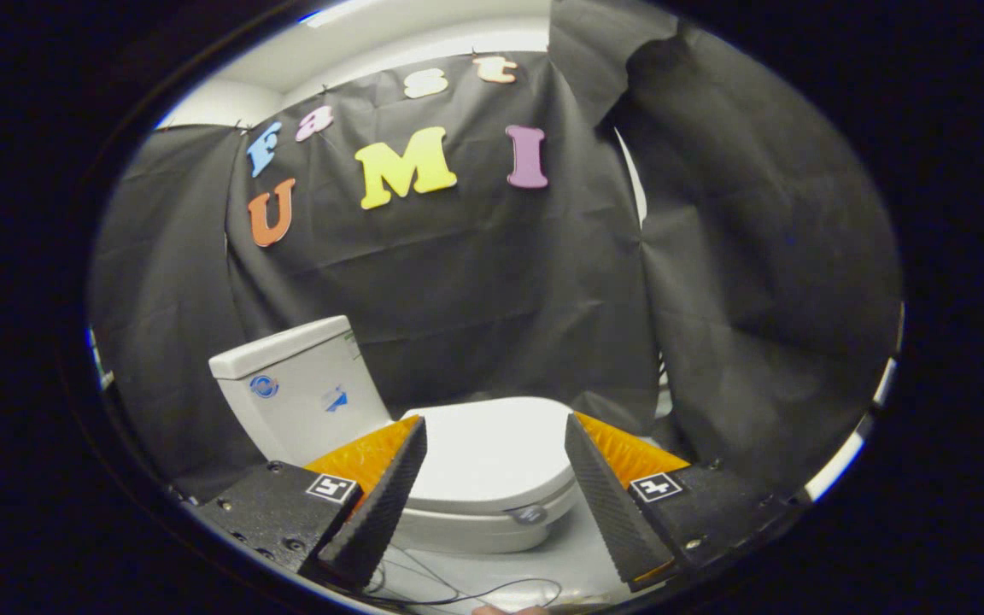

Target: Open the toilet lid.

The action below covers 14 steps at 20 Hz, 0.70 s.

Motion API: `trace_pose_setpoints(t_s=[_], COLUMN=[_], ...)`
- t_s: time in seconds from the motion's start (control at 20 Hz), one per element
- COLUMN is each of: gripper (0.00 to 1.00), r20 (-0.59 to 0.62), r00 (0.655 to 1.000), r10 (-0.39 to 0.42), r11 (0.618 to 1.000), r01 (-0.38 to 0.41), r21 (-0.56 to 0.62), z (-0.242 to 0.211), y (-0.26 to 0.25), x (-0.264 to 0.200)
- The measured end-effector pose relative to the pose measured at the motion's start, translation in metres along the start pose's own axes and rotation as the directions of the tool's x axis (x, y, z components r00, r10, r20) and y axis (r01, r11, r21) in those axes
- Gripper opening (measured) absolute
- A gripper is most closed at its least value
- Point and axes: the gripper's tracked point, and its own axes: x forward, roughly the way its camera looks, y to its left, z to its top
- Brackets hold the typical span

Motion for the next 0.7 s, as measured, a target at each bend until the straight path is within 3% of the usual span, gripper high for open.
trace_pose_setpoints(t_s=[0.3, 0.55, 0.7], gripper=[1.00, 1.00, 1.00], r20=[-0.109, -0.212, -0.281], r00=[0.993, 0.974, 0.955], r10=[0.046, 0.083, 0.090], r11=[0.982, 0.930, 0.881], r01=[-0.024, 0.001, 0.055], r21=[0.188, 0.367, 0.469], z=[-0.037, -0.086, -0.118], y=[-0.003, -0.015, -0.029], x=[0.040, 0.072, 0.088])
